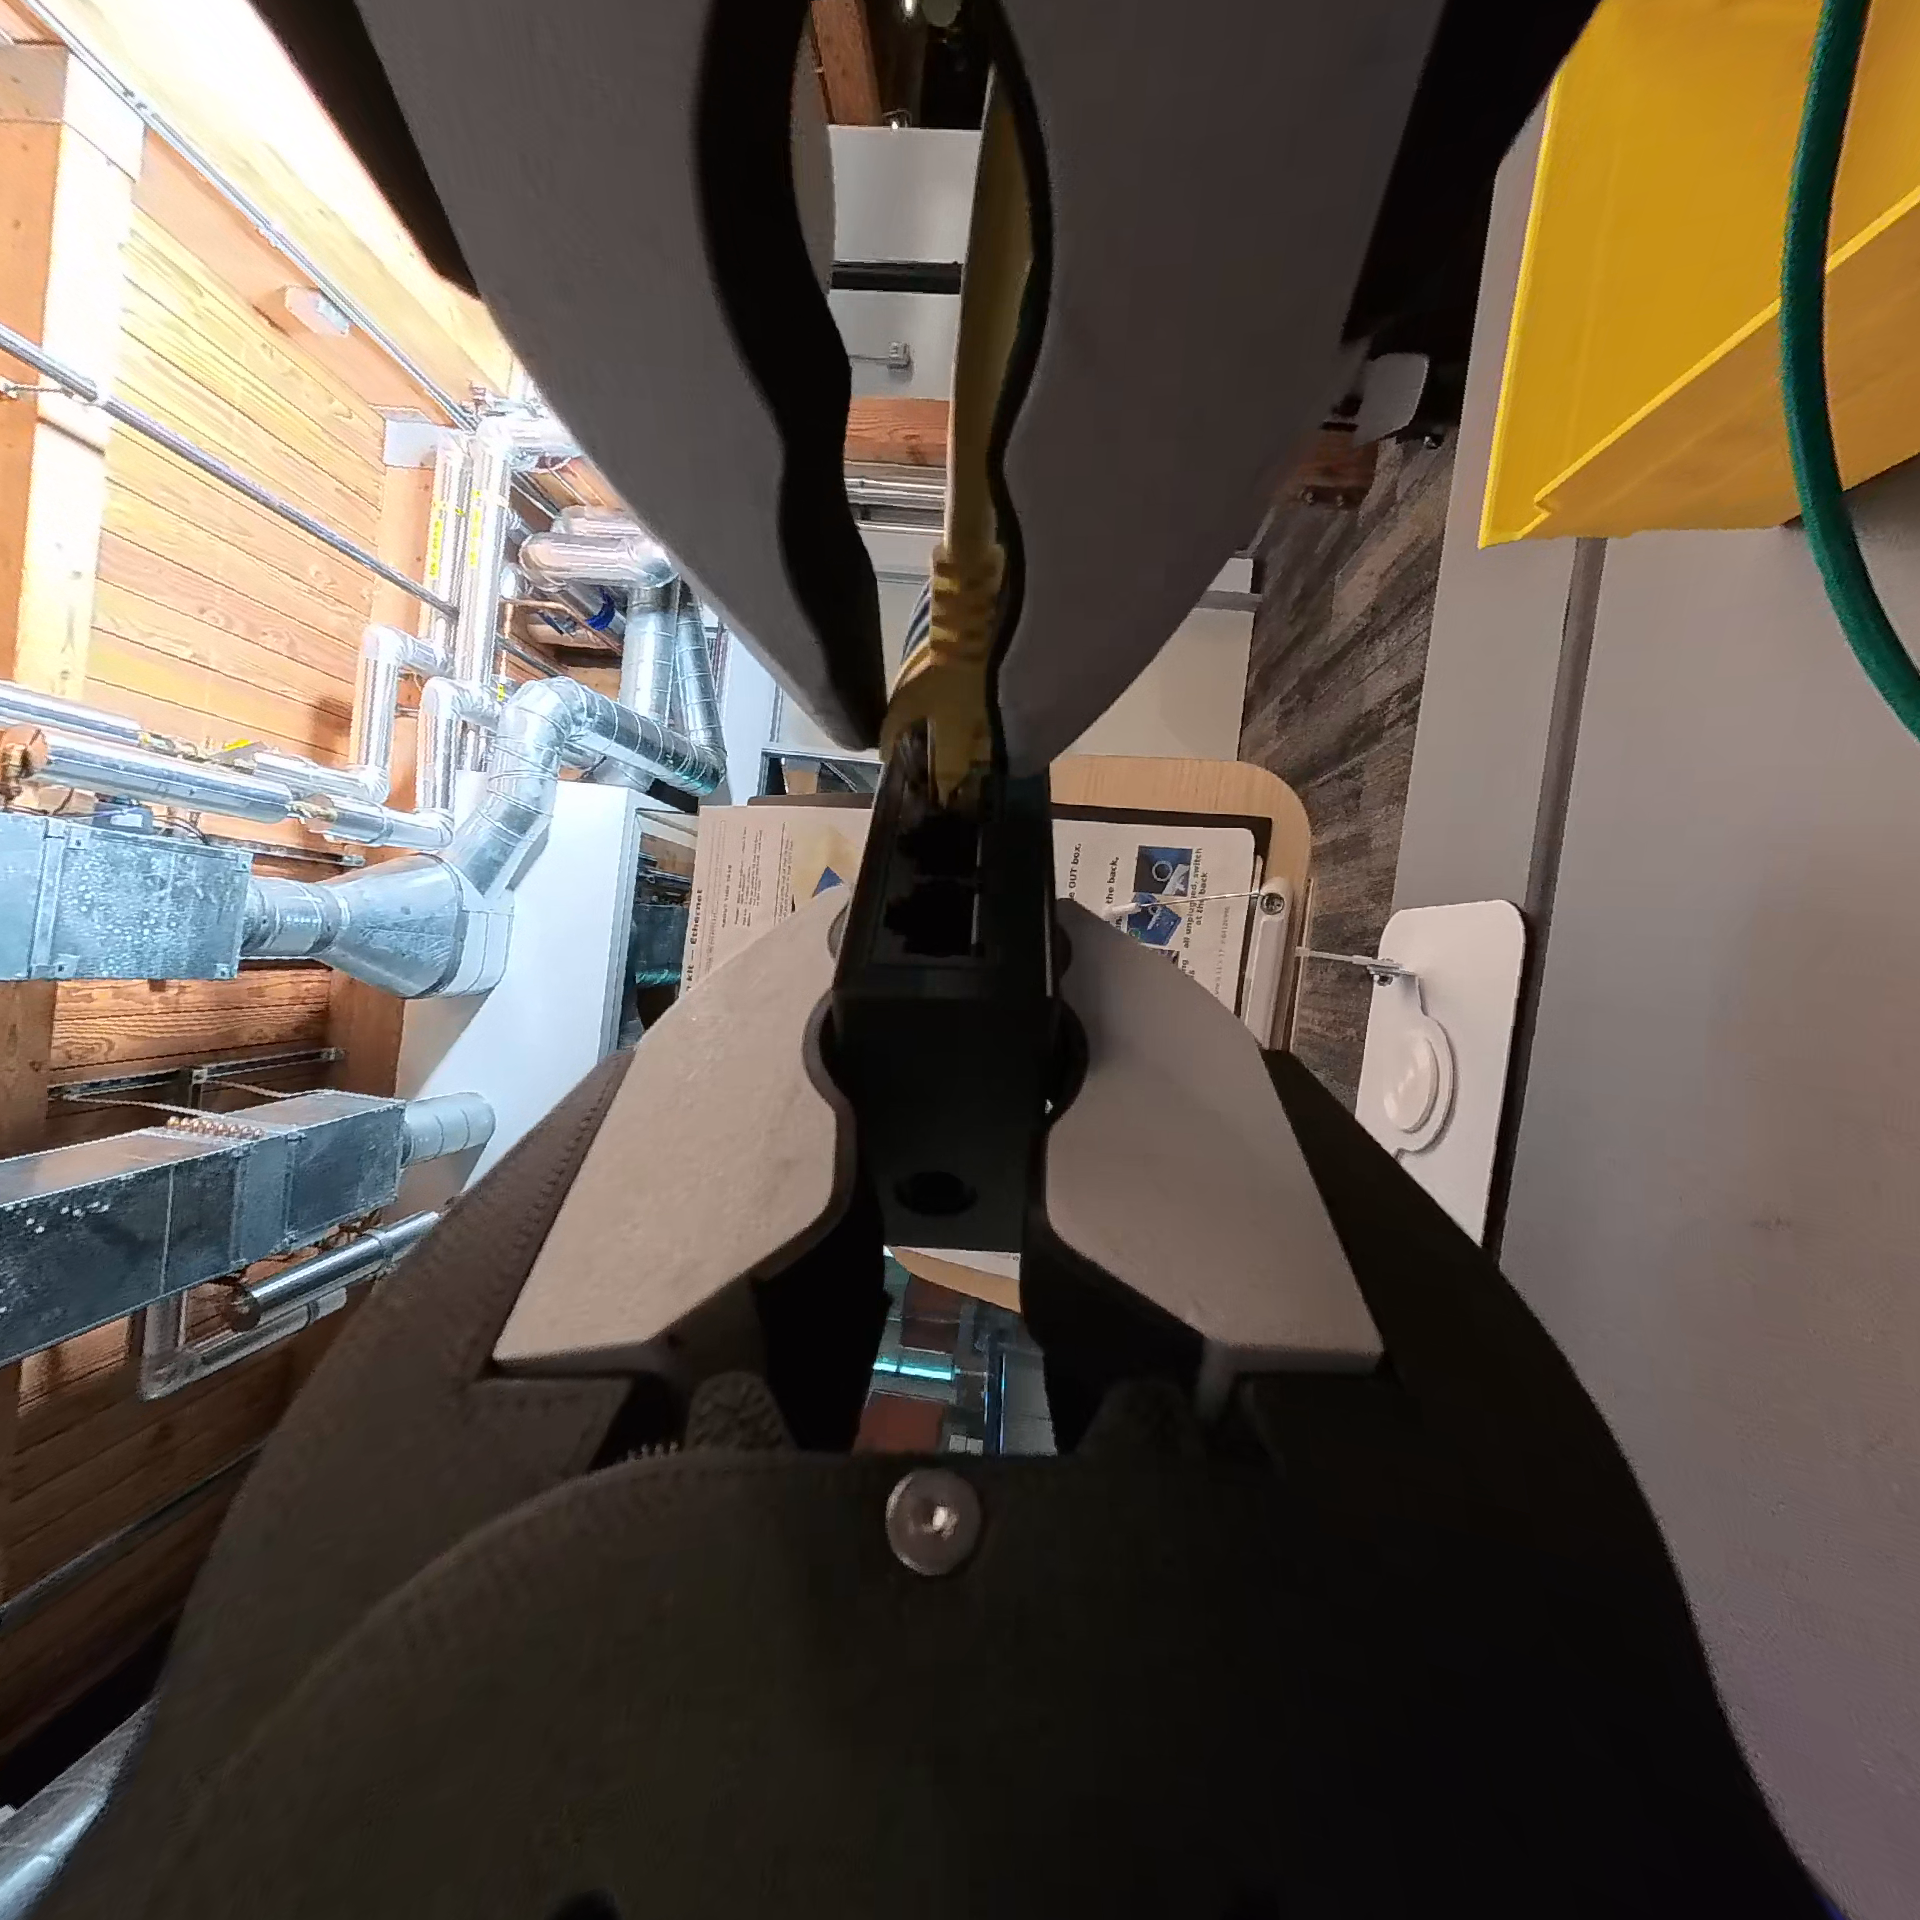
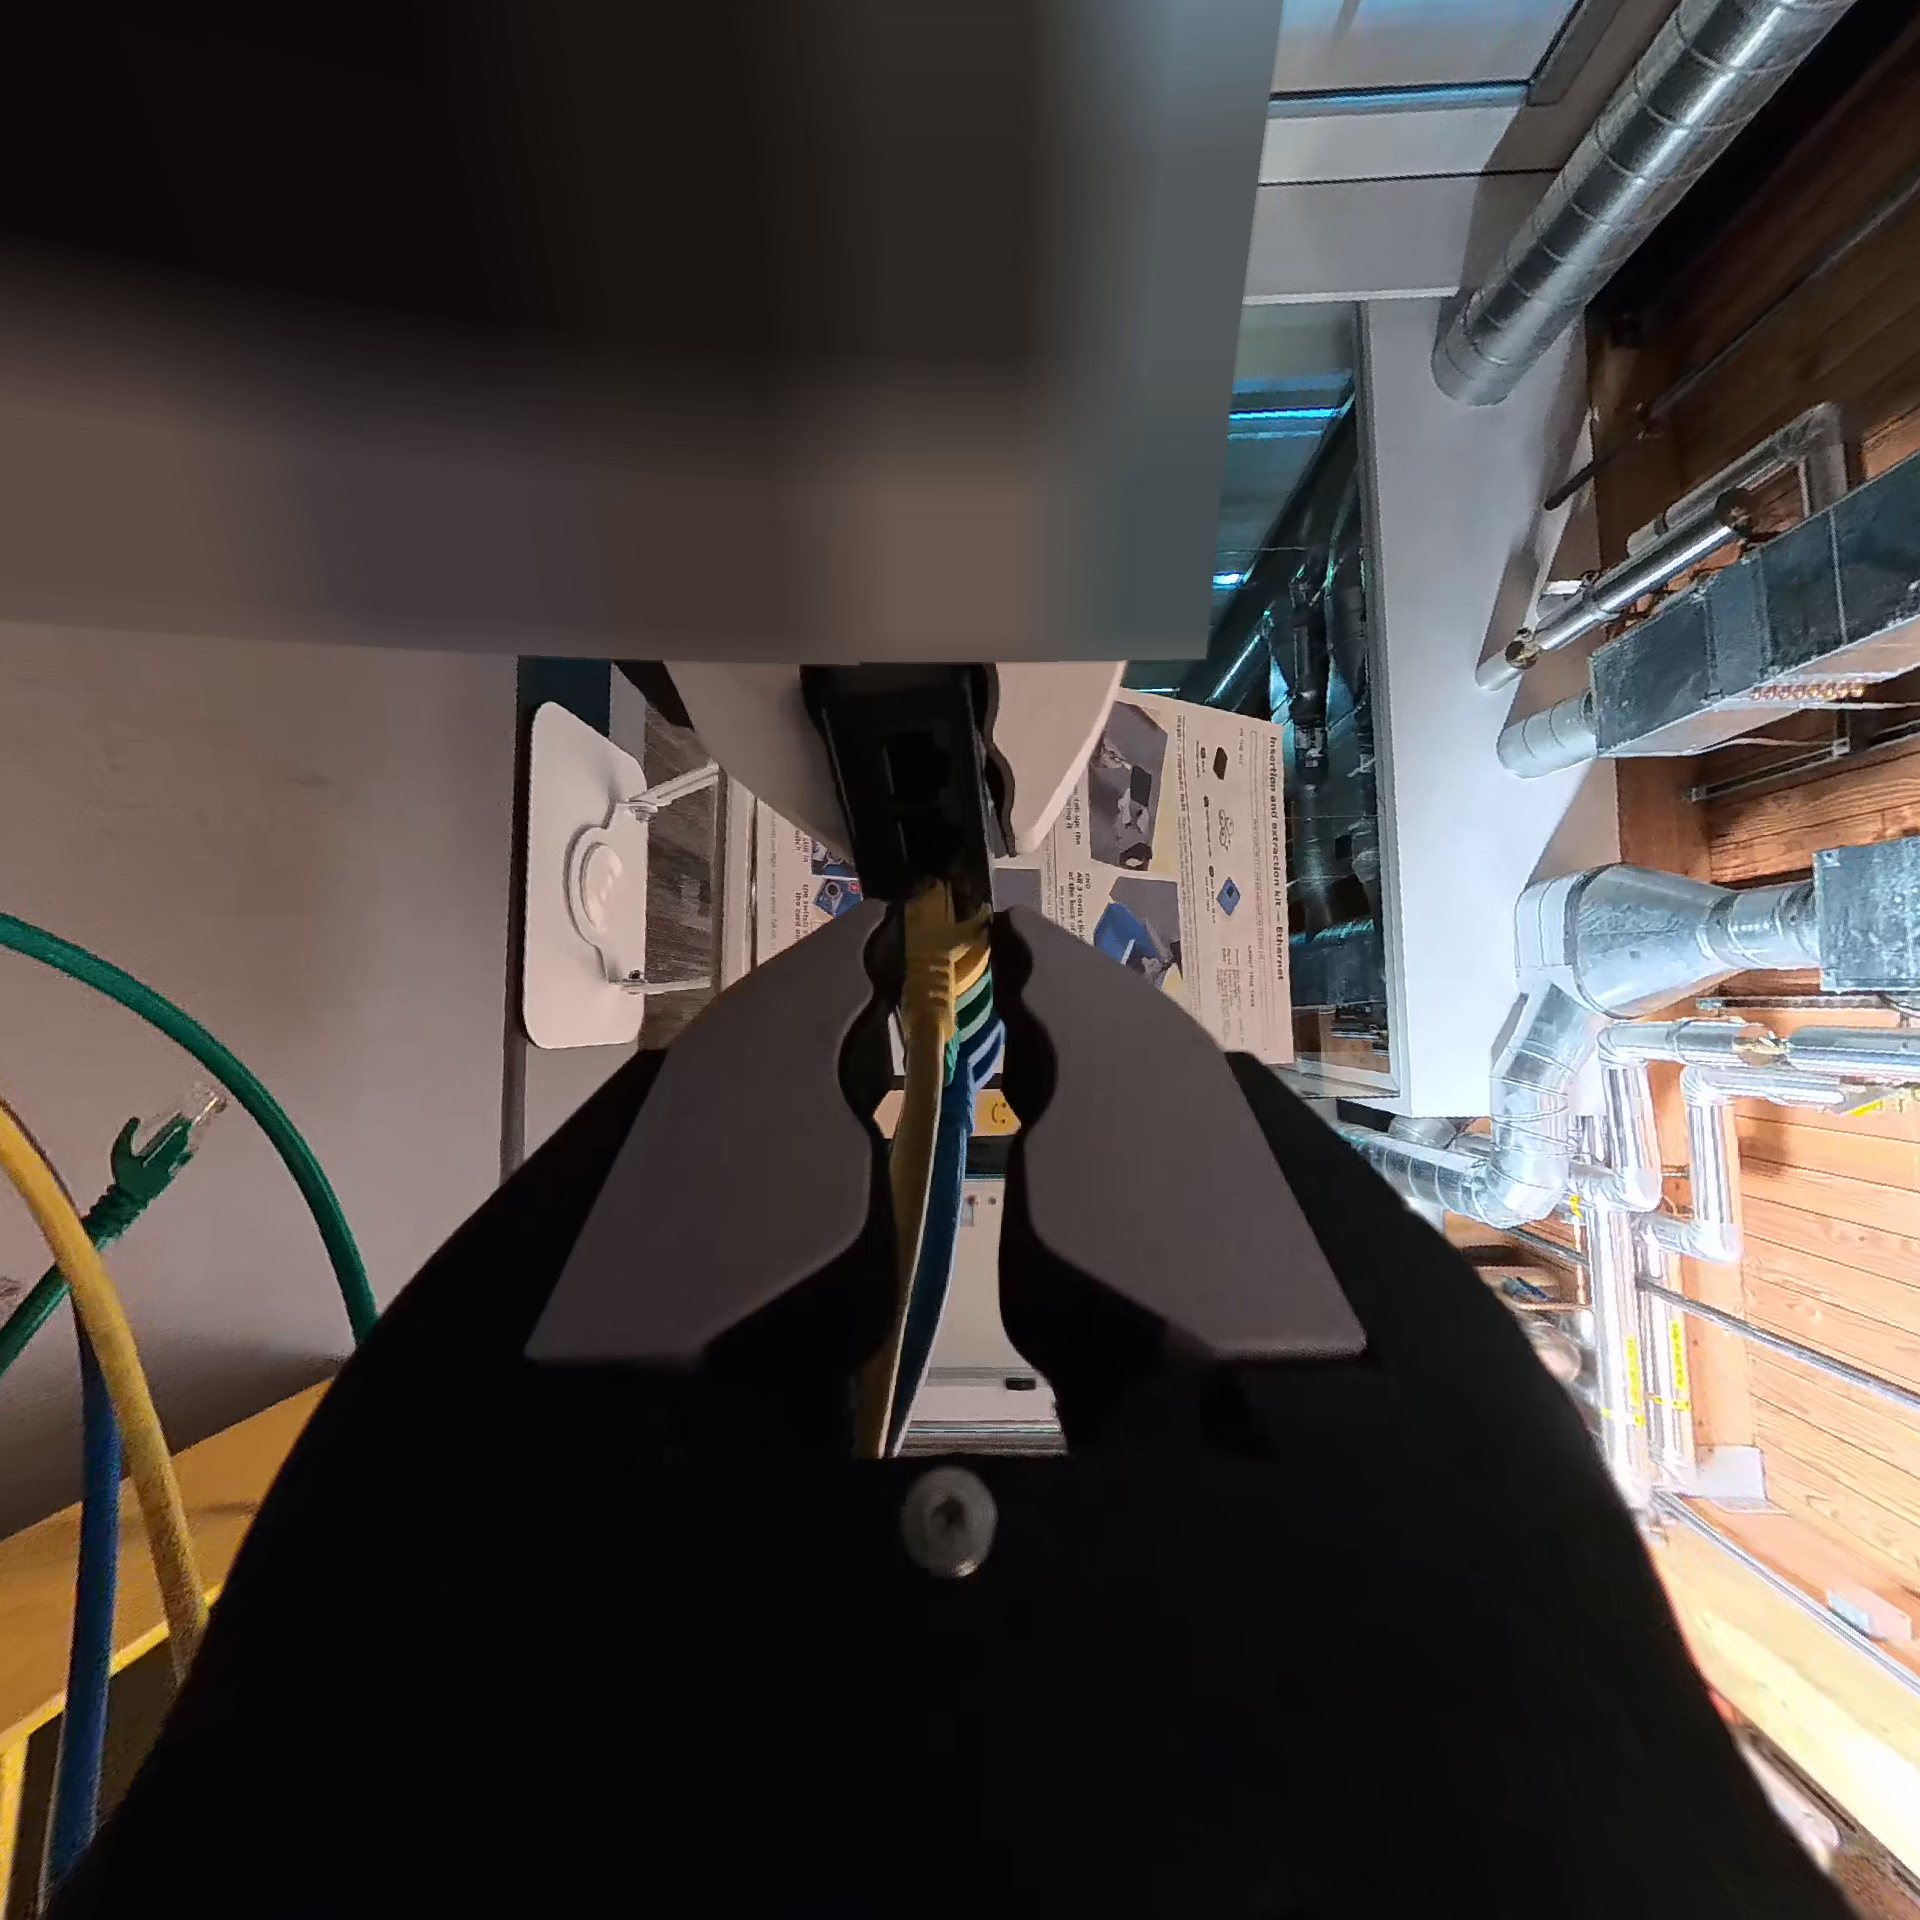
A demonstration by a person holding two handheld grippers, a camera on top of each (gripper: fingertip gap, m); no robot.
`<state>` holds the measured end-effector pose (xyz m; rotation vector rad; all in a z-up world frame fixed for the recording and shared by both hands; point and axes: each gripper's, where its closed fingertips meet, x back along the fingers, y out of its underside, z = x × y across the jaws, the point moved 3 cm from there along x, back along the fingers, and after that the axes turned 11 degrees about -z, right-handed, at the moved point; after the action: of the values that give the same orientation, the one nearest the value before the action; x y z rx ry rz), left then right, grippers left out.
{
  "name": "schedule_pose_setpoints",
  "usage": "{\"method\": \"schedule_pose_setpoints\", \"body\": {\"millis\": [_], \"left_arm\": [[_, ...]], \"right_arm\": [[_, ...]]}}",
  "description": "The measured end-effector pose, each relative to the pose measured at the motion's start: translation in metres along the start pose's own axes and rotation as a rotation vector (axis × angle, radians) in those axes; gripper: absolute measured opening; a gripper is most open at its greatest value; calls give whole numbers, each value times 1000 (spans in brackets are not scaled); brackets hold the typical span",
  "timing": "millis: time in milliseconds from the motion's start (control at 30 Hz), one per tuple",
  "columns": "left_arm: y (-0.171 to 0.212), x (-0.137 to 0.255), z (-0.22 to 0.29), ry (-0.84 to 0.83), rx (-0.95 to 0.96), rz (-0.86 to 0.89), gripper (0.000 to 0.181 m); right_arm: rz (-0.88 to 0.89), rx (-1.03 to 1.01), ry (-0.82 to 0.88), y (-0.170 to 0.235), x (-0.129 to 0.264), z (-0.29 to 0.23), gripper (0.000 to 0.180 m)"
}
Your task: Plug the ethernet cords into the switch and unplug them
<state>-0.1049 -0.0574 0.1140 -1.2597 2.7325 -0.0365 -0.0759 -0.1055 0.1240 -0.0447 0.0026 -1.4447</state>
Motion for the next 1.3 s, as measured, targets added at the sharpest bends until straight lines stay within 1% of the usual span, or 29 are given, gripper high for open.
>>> {"method": "schedule_pose_setpoints", "body": {"millis": [200, 333, 433, 667, 833, 967, 1000, 1033, 1067, 1100, 1133, 1200, 1233, 1300], "left_arm": [[0, -4, 1, -28, -18, -1, 29], [4, -11, 9, 11, -28, 0, 29], [8, -17, 15, 22, -23, 13, 29], [15, -29, 22, 96, 78, 18, 30], [22, -32, 23, 117, 129, 27, 30], [26, -39, 34, 178, 162, 37, 30], [38, -47, 33, 137, 165, -32, 29], [63, -55, 20, 27, 188, -161, 29], [84, -57, 10, 24, 228, -204, 29], [96, -52, 4, 94, 325, -160, 28], [104, -45, 0, 153, 374, -121, 28], [123, -39, -10, 107, 344, -177, 29], [129, -38, -9, 130, 347, -198, 29], [135, -35, -7, 179, 354, -208, 29]], "right_arm": [[-31, 6, -8, 3, -2, -2, 17], [-84, 18, -52, 4, -9, -9, 16], [-107, 34, -114, 5, -16, -14, 16], [-172, 155, -370, 6, -30, -10, 16], [-207, 195, -437, 1, -39, -7, 16], [-243, 229, -507, 4, -44, -13, 16], [-247, 235, -551, 5, -44, -17, 16], [-174, 231, -852, -2, -28, -48, 14], [-116, 164, -933, -14, -25, -72, 14], [-189, 284, -789, -2, -40, -84, 15], [-216, 335, -674, 6, -50, -88, 16], [-72, 34, -726, -14, -47, -85, 15], [-17, -38, -705, -20, -46, -78, 15], [26, -92, -691, -24, -43, -69, 15]]}}
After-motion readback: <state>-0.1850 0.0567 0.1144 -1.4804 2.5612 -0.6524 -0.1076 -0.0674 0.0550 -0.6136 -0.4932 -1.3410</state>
